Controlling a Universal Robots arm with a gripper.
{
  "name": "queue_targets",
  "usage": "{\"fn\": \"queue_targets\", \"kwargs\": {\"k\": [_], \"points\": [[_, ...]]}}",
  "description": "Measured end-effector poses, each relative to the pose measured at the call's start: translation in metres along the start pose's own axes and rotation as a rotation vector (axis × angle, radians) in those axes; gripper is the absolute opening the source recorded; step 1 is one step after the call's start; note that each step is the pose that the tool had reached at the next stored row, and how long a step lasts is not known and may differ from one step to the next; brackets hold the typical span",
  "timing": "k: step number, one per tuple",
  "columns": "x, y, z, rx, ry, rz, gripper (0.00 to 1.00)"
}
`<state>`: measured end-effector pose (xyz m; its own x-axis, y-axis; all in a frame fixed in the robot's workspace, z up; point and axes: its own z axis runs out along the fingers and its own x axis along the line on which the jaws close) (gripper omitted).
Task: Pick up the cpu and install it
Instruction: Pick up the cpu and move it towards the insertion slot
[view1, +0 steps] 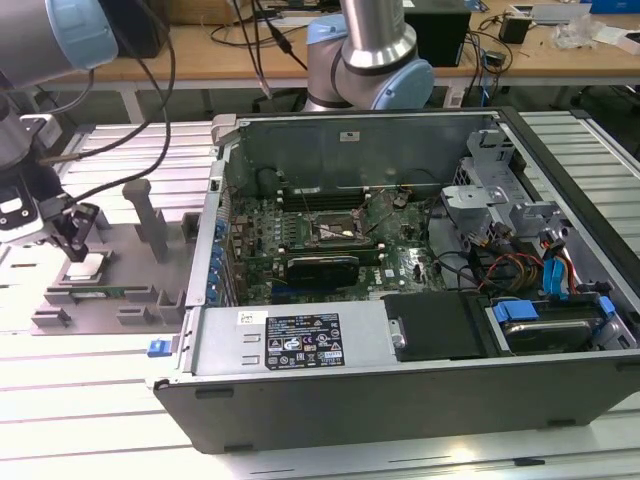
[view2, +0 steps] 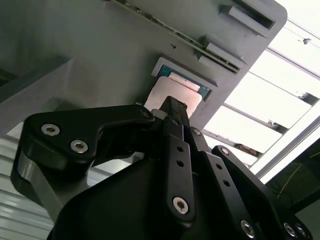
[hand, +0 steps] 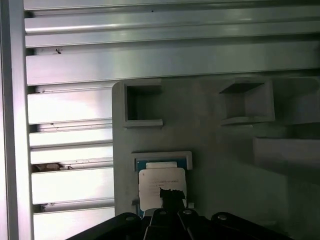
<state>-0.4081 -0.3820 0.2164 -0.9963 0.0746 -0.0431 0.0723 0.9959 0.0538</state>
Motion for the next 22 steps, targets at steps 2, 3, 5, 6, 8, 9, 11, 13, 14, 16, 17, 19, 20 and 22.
{"fn": "queue_targets", "kwargs": {"k": [2,3,5,6,8,9,11,13,14,16,17,19,20,22], "points": [[0.0012,-0.0004,0.0047,-0.0006,0.0,-0.001,0.11],[0.0015,-0.0005,0.0061,-0.0007,0.0002,-0.001,0.11],[0.0015,-0.0004,0.0064,-0.0007,0.0001,-0.001,0.11],[0.0015,-0.0005,0.0064,-0.0006,0.0002,-0.001,0.11],[0.0015,-0.0005,0.0066,-0.0007,0.0001,-0.001,0.17],[0.0015,-0.0005,0.0067,-0.0007,0.0001,-0.001,0.24],[0.0015,-0.0005,0.0069,-0.0006,0.0001,-0.001,0.36],[0.0015,-0.0005,0.0071,-0.0006,0.0001,-0.001,0.42],[0.0015,-0.0005,0.0071,-0.0006,0.0001,-0.001,0.48],[0.0019,-0.0009,0.0167,-0.0017,0.0002,-0.001,0.6],[0.0021,-0.001,0.0177,-0.0036,0.0004,-0.001,0.6],[0.0021,-0.0009,0.019,-0.0057,0.0005,-0.001,0.6],[0.002,-0.0008,0.0197,-0.0061,0.0004,-0.002,0.6],[0.0021,-0.0009,0.0201,-0.006,0.0007,-0.002,0.6]]}}
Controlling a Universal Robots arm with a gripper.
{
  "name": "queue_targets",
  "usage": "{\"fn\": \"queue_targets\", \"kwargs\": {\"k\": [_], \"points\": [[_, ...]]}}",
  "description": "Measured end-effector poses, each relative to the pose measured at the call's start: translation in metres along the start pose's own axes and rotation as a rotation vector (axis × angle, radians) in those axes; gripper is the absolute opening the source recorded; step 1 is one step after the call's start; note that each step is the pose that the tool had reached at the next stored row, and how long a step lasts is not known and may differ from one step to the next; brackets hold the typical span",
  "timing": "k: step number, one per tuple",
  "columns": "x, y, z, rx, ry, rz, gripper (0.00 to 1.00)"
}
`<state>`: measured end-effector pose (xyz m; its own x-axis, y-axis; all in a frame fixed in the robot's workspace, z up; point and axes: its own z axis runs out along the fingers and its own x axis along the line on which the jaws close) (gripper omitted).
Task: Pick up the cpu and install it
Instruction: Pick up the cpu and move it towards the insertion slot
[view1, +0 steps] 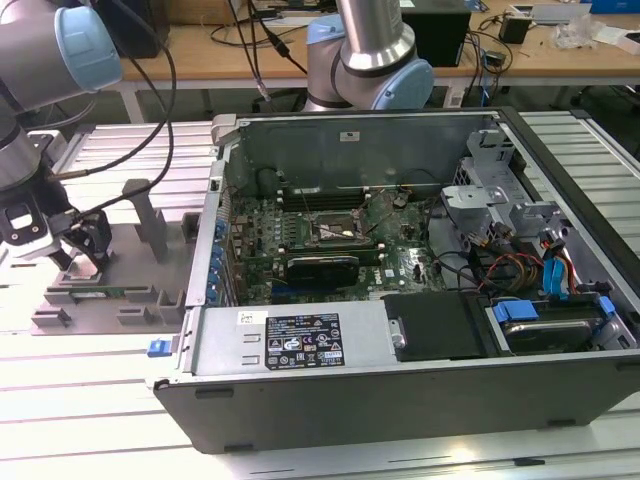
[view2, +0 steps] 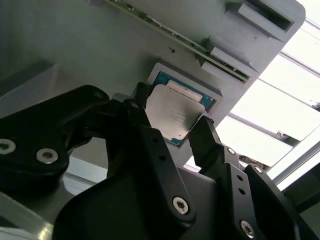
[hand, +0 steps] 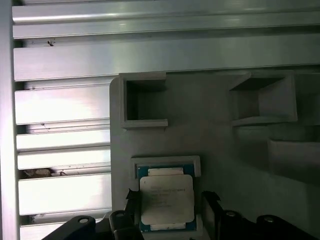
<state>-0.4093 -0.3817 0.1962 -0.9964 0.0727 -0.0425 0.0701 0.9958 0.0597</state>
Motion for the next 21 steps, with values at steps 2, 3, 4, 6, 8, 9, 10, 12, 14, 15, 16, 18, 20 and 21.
{"fn": "queue_targets", "kwargs": {"k": [2,3,4,6,8,9,10,12,14,15,16,18,20,21], "points": [[0.0001,0.0001,0.0002,-0.0002,0.0001,-0.003,0.6],[0.0004,0.0001,0.0005,-0.0008,0.0002,-0.009,0.6],[0.0024,0.0005,0.0005,-0.0007,0.0004,-0.009,0.6],[0.003,0.0015,0.0015,-0.0007,0.0006,-0.01,0.6],[0.0033,0.0041,0.0041,-0.001,0.0008,-0.015,0.6],[0.0033,0.0041,0.0049,-0.001,0.0009,-0.017,0.6],[0.0034,0.0042,0.006,-0.0011,0.001,-0.019,0.6],[0.0035,0.0041,0.0074,-0.0012,0.0012,-0.021,0.6],[0.0035,0.0041,0.0081,-0.0012,0.0014,-0.023,0.6],[0.0035,0.004,0.0082,-0.0012,0.0013,-0.023,0.6],[0.0035,0.0041,0.0083,-0.0013,0.0013,-0.023,0.6],[0.0035,0.0041,0.0083,-0.0013,0.0013,-0.023,0.6],[0.0035,0.0041,0.0083,-0.0012,0.0013,-0.023,0.59],[0.0035,0.004,0.0083,-0.0013,0.0012,-0.023,0.54]]}}
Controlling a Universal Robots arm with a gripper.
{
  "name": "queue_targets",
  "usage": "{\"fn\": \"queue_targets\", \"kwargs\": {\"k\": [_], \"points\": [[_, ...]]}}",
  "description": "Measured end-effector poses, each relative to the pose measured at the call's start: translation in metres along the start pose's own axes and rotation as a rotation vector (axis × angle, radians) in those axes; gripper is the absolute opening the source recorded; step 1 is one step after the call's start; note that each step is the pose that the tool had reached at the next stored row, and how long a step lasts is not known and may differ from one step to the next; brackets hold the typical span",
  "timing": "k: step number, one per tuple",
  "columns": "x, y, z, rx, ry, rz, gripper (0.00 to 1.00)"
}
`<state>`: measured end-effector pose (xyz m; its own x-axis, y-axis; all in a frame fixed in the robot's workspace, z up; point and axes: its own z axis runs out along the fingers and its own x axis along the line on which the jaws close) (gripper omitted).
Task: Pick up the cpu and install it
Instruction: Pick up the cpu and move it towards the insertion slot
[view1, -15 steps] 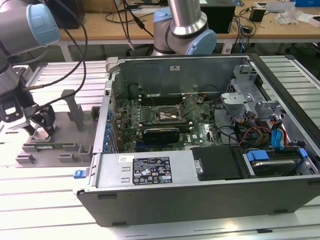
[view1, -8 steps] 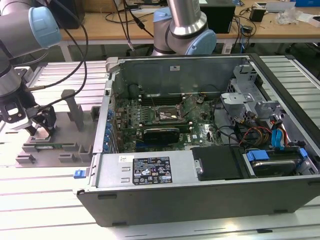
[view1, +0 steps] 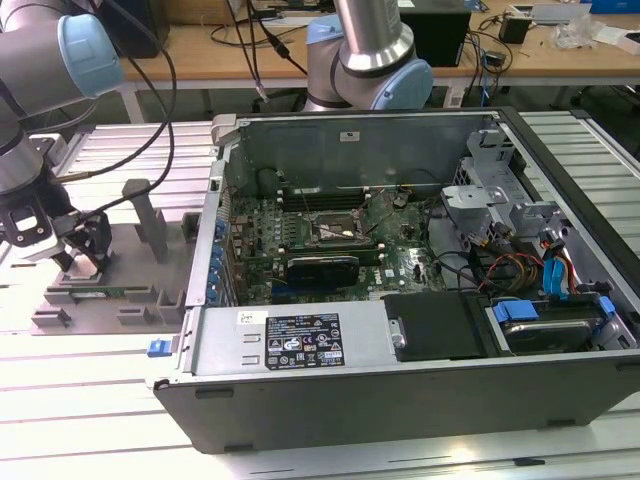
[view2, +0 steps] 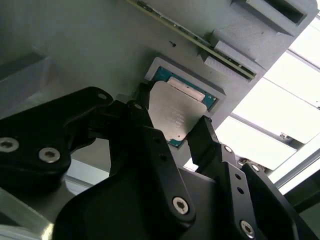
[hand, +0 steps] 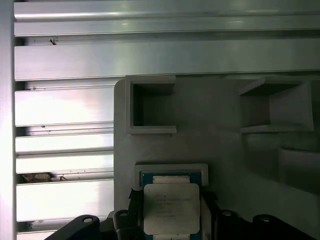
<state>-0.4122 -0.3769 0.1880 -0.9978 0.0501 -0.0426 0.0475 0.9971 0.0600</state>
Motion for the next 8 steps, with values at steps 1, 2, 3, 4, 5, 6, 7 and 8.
{"fn": "queue_targets", "kwargs": {"k": [1,2,3,4,5,6,7,8], "points": [[0.0,0.0,0.0,0.0,0.0,0.0,0.54],[-0.0001,0.0001,-0.0003,-0.0002,-0.0003,0.0,0.54],[-0.0002,0.0002,-0.0014,-0.0003,-0.0005,0.0,0.54],[-0.0002,0.0002,-0.0031,-0.0001,-0.0002,0.0,0.54],[-0.0004,0.0006,-0.0094,0.0,-0.0001,0.0,0.54],[-0.0007,0.001,-0.0155,0.0002,-0.0001,0.0,0.54],[-0.0009,0.0011,-0.019,0.0007,-0.0001,0.0,0.54],[-0.001,0.0012,-0.0211,0.0012,-0.0001,0.0,0.54]]}}
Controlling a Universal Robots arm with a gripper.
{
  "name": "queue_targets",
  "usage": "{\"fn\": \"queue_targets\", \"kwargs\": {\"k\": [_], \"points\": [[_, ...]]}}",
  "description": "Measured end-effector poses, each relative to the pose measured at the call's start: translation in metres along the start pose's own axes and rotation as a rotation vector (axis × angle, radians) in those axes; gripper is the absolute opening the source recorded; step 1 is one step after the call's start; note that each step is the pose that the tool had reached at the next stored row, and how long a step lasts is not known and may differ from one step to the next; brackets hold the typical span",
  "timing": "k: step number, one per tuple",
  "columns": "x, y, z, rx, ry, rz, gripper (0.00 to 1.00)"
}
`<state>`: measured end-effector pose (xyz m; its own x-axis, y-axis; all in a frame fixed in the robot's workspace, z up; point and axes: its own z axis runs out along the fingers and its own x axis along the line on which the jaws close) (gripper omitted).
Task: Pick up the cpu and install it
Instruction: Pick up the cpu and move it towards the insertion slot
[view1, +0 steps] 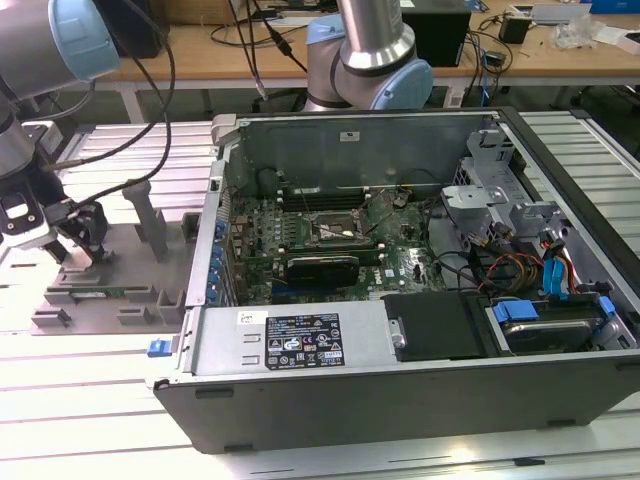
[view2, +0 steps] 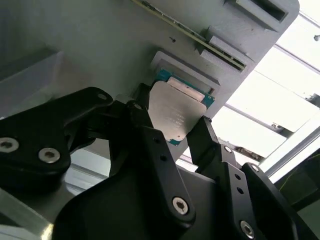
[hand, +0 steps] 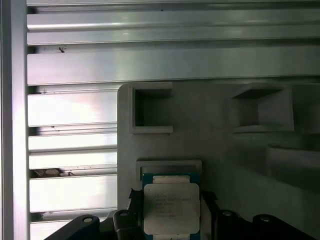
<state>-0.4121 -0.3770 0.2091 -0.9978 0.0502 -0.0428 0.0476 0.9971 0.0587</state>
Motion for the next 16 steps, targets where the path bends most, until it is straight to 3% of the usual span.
{"fn": "queue_targets", "kwargs": {"k": [7,13,16], "points": [[-0.0007,0.0015,-0.0177,0.0057,-0.0002,0.0,0.54],[-0.001,0.0023,-0.0253,0.0082,-0.0004,0.0,0.54],[-0.0014,0.0029,-0.0339,0.0092,-0.0004,0.0,0.54]]}}
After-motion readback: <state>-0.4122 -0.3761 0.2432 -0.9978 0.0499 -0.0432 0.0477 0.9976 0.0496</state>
